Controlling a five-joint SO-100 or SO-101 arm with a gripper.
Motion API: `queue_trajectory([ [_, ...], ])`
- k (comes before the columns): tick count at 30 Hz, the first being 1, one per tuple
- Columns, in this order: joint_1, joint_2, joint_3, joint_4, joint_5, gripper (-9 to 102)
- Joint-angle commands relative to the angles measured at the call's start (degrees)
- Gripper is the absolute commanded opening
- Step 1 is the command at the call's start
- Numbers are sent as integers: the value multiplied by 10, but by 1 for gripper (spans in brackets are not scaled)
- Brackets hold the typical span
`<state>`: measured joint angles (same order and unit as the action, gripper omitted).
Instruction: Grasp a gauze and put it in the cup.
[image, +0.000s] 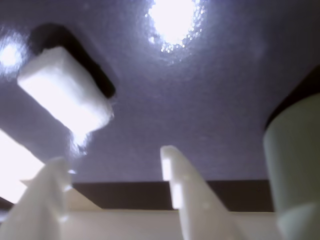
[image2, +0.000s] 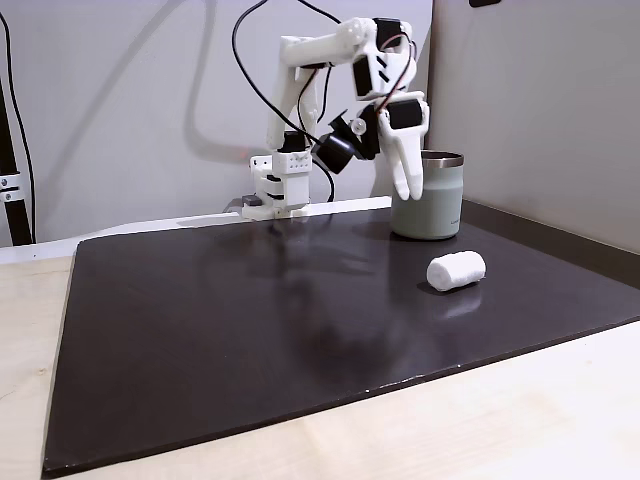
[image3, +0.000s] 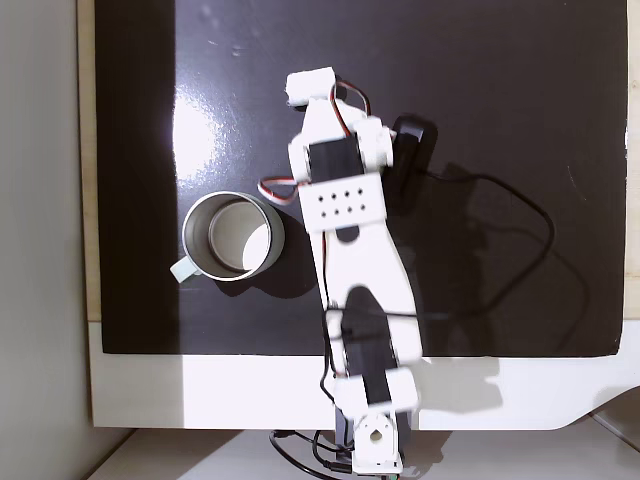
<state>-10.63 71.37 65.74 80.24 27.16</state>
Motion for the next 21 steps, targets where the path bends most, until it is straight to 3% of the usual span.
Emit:
queue_trajectory([
  [1, -9, -82, -171, 64, 13, 23],
  [7, -15, -240, -405, 152, 8, 25],
  [21, -10, -410, -575, 134, -7, 30],
])
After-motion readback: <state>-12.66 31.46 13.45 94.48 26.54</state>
